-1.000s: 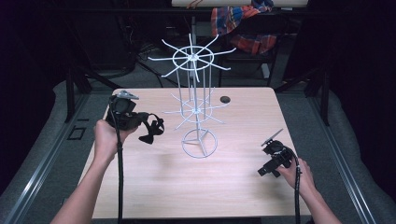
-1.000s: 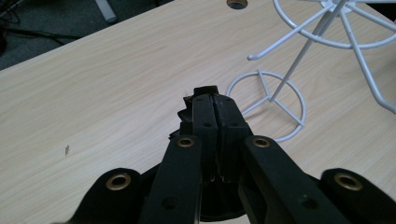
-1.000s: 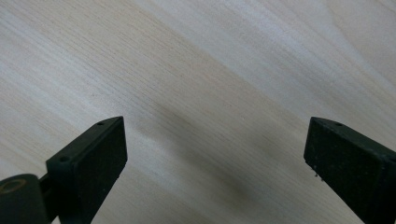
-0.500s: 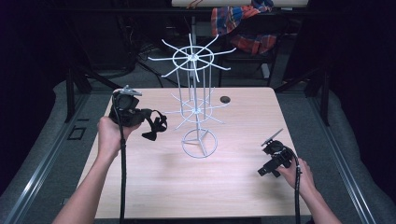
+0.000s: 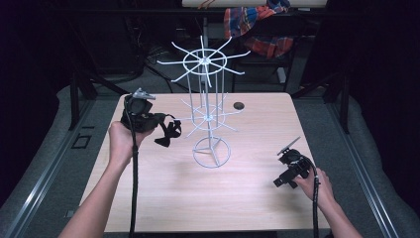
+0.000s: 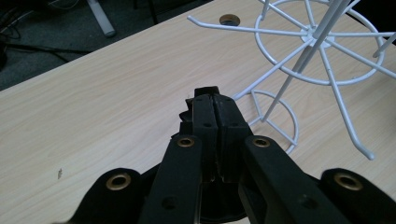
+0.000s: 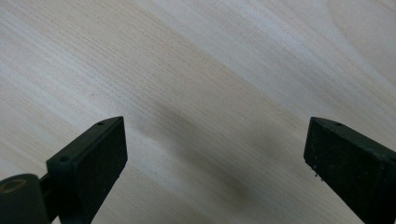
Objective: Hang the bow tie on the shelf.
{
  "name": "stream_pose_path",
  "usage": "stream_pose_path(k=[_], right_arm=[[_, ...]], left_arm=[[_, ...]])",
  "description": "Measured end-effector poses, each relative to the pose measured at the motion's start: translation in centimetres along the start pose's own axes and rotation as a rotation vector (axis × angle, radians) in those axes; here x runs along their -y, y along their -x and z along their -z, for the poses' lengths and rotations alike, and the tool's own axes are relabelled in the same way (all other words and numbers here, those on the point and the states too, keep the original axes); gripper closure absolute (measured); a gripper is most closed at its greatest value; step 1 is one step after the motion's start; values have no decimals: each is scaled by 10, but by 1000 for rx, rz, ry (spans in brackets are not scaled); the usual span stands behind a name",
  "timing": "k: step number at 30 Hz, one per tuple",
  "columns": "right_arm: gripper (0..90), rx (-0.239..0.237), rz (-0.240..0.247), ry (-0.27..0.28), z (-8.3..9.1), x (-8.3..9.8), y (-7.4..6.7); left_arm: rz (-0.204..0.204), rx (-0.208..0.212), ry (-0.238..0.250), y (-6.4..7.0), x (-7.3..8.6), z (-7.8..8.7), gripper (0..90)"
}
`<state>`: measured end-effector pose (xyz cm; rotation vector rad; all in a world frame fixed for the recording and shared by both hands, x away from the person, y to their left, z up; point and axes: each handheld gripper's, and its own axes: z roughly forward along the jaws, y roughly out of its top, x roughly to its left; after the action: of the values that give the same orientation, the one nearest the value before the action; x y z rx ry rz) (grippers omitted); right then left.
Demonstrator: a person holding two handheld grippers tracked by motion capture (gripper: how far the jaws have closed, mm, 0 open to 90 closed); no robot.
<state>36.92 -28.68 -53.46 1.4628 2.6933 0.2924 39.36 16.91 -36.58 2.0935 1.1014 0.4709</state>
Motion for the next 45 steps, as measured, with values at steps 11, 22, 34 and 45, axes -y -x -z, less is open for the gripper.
stream_pose_path(k=[11,22,34,45], right_arm=[[57,-6,-29,31,-3,1,-1],[57,-2,-21,22,-3,1,-1],[57,6,2,-6,0,0,1],[57,3,-1,-7,0,2,1]], left_arm=[[-12,17,10,8,-4,-6,882],[-27,30,20,15,-8,-12,882],[-32,60,30,24,-11,-23,882],[-33,71,41,25,-6,-26,882]])
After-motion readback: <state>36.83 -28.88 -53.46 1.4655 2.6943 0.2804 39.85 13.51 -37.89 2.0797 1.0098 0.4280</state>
